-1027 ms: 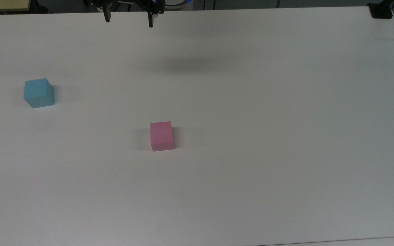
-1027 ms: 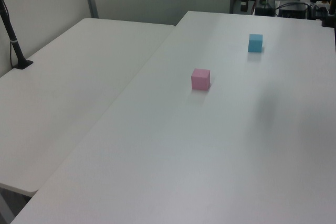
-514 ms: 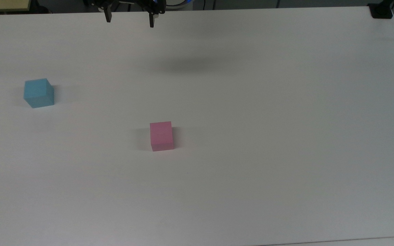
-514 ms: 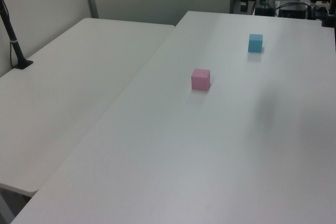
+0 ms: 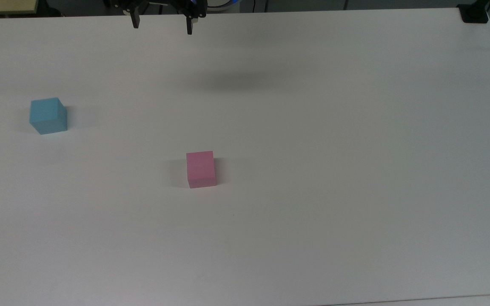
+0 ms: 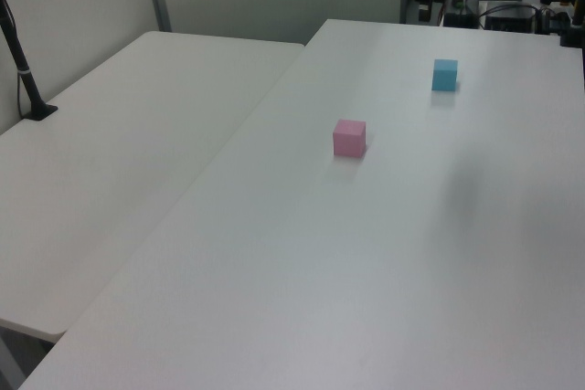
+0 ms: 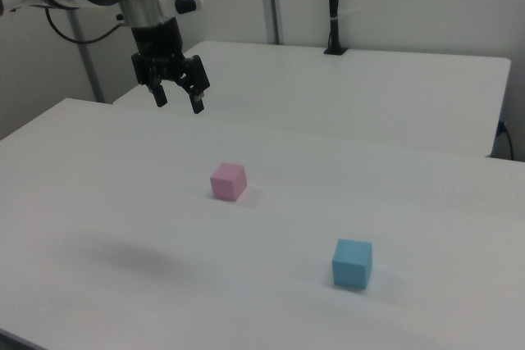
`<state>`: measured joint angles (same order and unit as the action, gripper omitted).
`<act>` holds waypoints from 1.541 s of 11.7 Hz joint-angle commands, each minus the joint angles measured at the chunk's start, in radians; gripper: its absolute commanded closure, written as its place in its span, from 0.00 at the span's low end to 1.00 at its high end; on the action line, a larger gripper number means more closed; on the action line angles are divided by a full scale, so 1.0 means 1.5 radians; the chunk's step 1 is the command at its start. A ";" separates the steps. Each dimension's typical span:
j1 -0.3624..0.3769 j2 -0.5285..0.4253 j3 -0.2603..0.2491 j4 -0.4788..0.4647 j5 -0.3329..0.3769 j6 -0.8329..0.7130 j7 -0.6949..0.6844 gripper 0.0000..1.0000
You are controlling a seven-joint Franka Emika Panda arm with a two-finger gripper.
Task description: Put blue cube on pink cube
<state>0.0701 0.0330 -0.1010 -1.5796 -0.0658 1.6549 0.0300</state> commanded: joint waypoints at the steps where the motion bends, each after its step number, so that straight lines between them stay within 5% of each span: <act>1: 0.005 -0.010 -0.001 -0.015 0.007 0.013 0.001 0.00; 11: 0.003 -0.009 -0.001 -0.014 -0.042 0.023 0.000 0.00; 18: 0.003 -0.008 0.000 -0.015 -0.036 0.018 0.005 0.00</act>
<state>0.0692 0.0334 -0.1005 -1.5807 -0.1143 1.6672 0.0300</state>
